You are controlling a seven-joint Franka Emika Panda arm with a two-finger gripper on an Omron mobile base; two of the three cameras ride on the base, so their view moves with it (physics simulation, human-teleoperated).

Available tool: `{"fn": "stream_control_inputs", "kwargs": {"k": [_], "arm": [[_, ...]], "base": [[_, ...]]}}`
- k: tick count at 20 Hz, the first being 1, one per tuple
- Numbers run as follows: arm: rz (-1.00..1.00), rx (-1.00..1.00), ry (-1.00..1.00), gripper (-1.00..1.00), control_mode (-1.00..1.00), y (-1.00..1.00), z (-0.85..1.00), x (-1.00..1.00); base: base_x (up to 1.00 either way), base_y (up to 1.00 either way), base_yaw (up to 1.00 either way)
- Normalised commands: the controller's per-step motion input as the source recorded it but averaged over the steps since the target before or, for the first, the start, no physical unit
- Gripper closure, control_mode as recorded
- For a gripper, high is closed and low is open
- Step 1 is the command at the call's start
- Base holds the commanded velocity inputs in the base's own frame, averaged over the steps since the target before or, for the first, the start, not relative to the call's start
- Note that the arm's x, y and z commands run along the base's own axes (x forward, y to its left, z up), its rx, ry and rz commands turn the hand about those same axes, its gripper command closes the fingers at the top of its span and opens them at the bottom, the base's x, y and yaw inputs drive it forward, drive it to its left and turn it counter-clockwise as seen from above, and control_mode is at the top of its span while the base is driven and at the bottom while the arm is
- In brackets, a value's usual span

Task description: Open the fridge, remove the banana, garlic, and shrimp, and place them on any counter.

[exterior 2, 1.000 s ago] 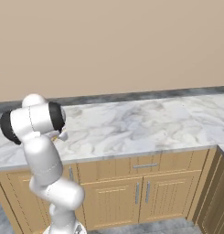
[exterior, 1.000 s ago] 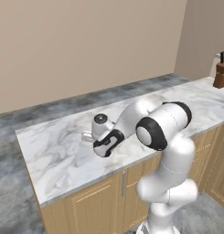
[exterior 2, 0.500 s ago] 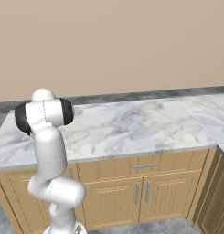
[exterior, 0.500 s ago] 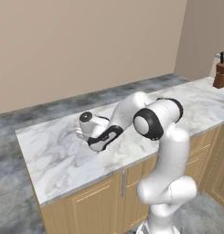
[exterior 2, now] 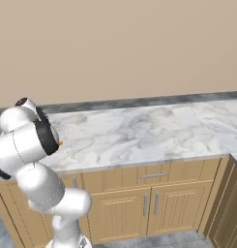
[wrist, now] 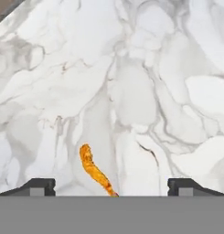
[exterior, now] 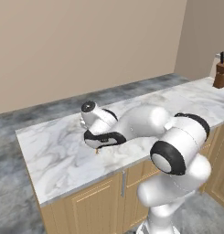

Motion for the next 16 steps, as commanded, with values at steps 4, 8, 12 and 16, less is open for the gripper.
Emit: {"fn": "stream_control_inputs", "kwargs": {"k": [4,8,12,16], "arm": [[0.04,0.04,0.01,-1.00,-1.00,-0.03,1.00,-0.62],[0.12,0.03,0.07,-1.00,-1.00,-0.01,1.00,-0.51],[0.34,0.00,0.18,-1.00,-1.00,-0.14,0.84,-0.48],[0.54,-0.13,0.07,-1.00,-1.00,-0.51,0.15,-0.57]], "base": [[0.00,0.00,0.00],[0.00,0.00,0.00],[0.00,0.00,0.00],[0.00,0.00,0.00]]}}
